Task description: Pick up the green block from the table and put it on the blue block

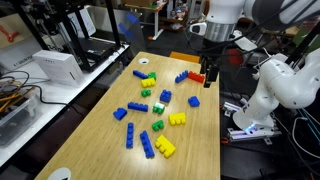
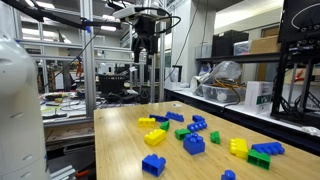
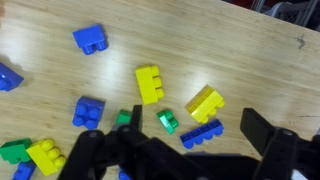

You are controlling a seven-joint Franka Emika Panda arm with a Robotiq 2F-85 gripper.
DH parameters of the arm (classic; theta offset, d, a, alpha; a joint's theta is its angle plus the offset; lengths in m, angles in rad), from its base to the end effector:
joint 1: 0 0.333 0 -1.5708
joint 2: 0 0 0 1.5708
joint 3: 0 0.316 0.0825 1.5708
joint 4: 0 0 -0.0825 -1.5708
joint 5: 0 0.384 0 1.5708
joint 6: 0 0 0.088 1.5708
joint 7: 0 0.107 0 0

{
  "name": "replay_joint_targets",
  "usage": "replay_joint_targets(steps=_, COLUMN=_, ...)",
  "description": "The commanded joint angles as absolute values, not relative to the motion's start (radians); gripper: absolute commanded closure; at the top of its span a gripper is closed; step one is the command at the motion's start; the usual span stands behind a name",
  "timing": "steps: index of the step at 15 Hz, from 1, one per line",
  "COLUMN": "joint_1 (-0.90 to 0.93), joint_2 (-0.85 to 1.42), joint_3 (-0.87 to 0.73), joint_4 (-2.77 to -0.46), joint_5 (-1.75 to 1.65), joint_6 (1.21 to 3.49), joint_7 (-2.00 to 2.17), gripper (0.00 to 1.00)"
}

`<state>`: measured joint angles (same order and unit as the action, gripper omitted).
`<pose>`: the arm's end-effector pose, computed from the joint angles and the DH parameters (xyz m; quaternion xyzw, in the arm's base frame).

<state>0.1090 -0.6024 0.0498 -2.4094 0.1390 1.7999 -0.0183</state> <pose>0.3624 0.0720 0.5230 -0.9962 -0.0679 0.0071 0.0531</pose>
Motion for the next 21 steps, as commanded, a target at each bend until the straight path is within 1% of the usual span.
replay_joint_targets(steps=1, joint_1=0.108, joint_2=-0.434, joint_3=-0.003, joint_4=-2.267, joint_5=0.101, joint_6=1.763, joint_7=-0.187, gripper=0.0)
replay_joint_targets(steps=5, joint_1=0.099, joint_2=-0.281, joint_3=-0.05, joint_4=-2.133, joint_5=0.036, joint_6=1.727, joint_7=-0.38, gripper=0.0)
replay_joint_targets(steps=7, joint_1=0.088, joint_2=-0.228, joint_3=-0.052, joint_4=-2.081, joint_5=0.018, joint_6=1.731, joint_7=-0.392, gripper=0.0)
replay_joint_targets(steps=8, joint_1=0.091, joint_2=-0.306, joint_3=-0.041, joint_4=-2.168, joint_5=0.042, joint_6=1.773, joint_7=-0.358, gripper=0.0)
replay_joint_targets(steps=11, joint_1=0.083, joint_2=-0.245, joint_3=-0.042, joint_4=-2.113, joint_5=0.035, joint_6=1.765, joint_7=-0.373, gripper=0.0)
replay_joint_targets(steps=16, joint_1=0.081, joint_2=-0.215, joint_3=-0.045, joint_4=-2.08, joint_5=0.03, joint_6=1.763, joint_7=-0.386, gripper=0.0)
replay_joint_targets(steps=21, joint_1=0.078, joint_2=-0.12, joint_3=-0.059, joint_4=-1.995, joint_5=0.018, joint_6=1.768, joint_7=-0.528, gripper=0.0)
